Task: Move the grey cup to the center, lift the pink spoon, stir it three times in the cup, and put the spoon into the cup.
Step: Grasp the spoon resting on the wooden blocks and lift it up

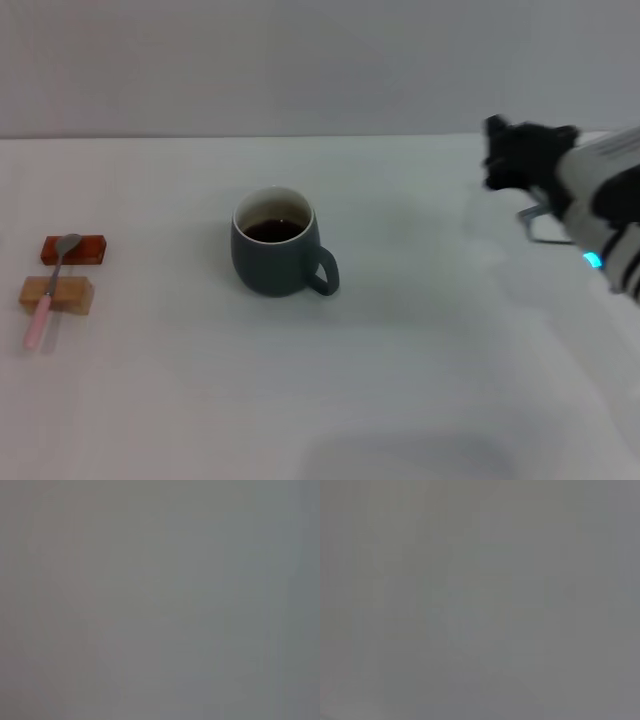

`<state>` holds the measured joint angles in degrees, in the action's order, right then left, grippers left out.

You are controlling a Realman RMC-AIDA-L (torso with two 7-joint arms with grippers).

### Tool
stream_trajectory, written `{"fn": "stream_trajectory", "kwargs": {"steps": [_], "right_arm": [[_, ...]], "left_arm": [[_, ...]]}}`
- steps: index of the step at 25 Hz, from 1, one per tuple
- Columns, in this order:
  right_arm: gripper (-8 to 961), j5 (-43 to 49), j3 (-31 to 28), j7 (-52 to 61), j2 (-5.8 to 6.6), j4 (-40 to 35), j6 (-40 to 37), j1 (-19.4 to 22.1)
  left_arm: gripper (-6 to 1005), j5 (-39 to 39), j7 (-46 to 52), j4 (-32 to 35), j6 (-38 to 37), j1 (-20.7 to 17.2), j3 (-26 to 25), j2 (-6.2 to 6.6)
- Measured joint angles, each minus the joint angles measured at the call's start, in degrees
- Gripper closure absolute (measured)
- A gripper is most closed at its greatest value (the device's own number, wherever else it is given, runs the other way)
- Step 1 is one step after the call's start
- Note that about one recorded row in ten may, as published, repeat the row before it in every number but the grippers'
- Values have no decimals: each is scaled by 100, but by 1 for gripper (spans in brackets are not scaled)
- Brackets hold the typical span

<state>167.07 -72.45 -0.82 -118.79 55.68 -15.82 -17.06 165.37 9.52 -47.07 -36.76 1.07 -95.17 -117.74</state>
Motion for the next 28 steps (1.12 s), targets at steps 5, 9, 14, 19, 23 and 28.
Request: {"fn": "stream_trajectory", "kwargs": {"steps": [5,9,14,19,23,28], "right_arm": [[954,4,-544,-154,-17,-85,-215,160],[954,8,-853,-157,-11,-327,-415,136],[954,10,-1136,-159,-9,-542,-543,54],[954,10,-1332,-199,-6,-680,-700,1],[954,10,-1417,-216,-5,-746,-723,-55],[954,10,-1455,-217,-4,-863,-727,-169]], "left_arm": [[248,-16,14,-746,3,-620,651,-9],[249,-27,-16,-1190,-188,-1186,1196,-36],[251,-55,-20,-829,-637,-1314,1571,-78],[253,-266,-8,-179,-1256,-1248,1860,-80],[255,-591,-34,532,-1800,-1014,2150,-82],[257,-902,-53,823,-1995,-894,2528,-86]]}}
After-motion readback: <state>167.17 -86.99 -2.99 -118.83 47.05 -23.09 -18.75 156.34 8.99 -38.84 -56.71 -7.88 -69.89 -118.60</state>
